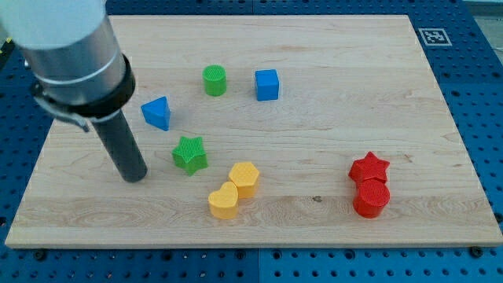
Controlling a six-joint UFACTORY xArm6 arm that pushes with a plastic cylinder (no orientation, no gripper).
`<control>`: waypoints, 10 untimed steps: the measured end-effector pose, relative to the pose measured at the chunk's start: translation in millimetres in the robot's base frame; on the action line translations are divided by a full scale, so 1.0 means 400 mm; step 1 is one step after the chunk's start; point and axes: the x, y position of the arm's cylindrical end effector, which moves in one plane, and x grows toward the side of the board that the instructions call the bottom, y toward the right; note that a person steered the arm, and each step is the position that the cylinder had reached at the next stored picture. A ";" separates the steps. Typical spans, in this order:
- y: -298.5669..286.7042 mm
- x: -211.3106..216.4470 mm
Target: Move green star towards blue triangle
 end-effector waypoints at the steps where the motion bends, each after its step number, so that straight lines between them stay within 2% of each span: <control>1: 0.072 -0.011; 3: 0.255 -0.022; 5: 0.318 -0.055; 7: 0.164 -0.055; 10: 0.086 -0.059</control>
